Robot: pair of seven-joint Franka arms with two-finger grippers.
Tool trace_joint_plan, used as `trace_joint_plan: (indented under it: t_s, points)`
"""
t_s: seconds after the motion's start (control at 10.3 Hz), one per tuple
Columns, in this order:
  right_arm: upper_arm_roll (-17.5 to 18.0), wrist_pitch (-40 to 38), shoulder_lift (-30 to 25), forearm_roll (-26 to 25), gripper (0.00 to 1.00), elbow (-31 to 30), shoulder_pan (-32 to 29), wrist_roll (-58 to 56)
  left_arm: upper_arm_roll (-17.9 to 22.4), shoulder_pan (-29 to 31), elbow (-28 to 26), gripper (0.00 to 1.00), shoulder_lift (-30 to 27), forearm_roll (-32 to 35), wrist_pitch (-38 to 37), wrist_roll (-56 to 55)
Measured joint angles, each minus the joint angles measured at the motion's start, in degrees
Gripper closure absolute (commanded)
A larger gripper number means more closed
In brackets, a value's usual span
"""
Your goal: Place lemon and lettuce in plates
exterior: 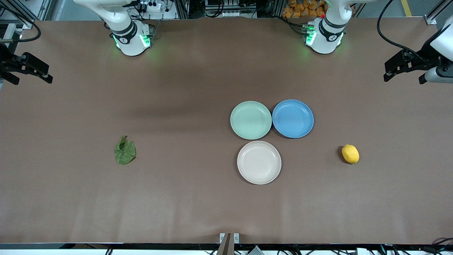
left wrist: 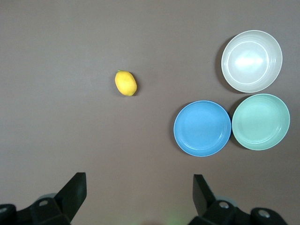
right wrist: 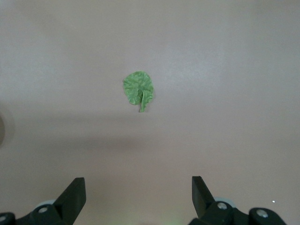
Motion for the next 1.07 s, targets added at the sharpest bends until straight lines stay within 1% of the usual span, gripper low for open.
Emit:
trace_joint_plan:
  t_s: [1.07]
  points:
    - [-0.47,1.19,0.15,0.0,0.0,-0.13,-0.07,0.09,0.25,0.07,-0.01,0.0,0.19,0.63,-0.78,0.88]
